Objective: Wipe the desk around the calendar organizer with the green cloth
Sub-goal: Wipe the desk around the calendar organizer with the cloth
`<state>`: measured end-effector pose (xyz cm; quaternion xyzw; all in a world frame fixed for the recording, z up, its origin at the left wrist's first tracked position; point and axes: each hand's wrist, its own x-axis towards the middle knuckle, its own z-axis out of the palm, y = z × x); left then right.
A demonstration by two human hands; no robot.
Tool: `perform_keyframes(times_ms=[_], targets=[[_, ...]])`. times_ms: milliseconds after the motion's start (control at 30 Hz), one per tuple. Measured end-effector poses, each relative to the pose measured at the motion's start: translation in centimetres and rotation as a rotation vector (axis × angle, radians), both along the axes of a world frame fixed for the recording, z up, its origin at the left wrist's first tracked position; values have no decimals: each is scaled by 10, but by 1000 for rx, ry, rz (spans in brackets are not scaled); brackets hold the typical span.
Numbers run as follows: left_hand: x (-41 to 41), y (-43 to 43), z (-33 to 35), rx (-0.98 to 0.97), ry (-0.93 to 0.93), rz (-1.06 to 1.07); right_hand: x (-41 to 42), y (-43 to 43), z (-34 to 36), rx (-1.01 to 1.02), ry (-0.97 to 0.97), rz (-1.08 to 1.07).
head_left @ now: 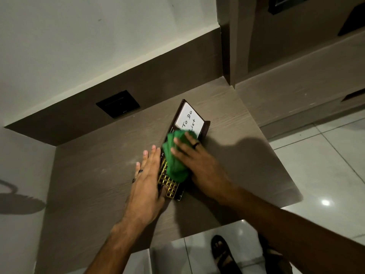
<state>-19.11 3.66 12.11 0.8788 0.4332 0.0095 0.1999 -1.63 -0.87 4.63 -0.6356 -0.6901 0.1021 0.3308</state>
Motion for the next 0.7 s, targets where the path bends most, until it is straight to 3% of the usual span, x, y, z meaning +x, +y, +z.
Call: perform_keyframes(times_ms=[167, 300, 367, 433, 500, 567, 633, 700], targets=[[0, 1, -2, -1, 18, 14, 28, -4, -15, -170, 0, -224], [-2, 2, -3, -5, -11, 12, -14, -33, -32, 19, -160, 75], [-2, 2, -3, -10, -8, 9, -8, -31, -34, 52, -184, 120], [-3, 3, -4, 3, -3, 6, 19, -14, -33, -5, 17, -82], [-3, 3, -5, 10, 4, -1, 55, 10, -26, -55, 180, -423], [-4, 4, -6, -1, -2, 3, 77, 23, -21, 22, 264, -604], [-5, 4, -6, -19, -33, -3, 65, 17, -21, 56, 223, -539], [-6, 4, -7, -14, -38, -5, 28, -4, -37, 29, 65, -305]])
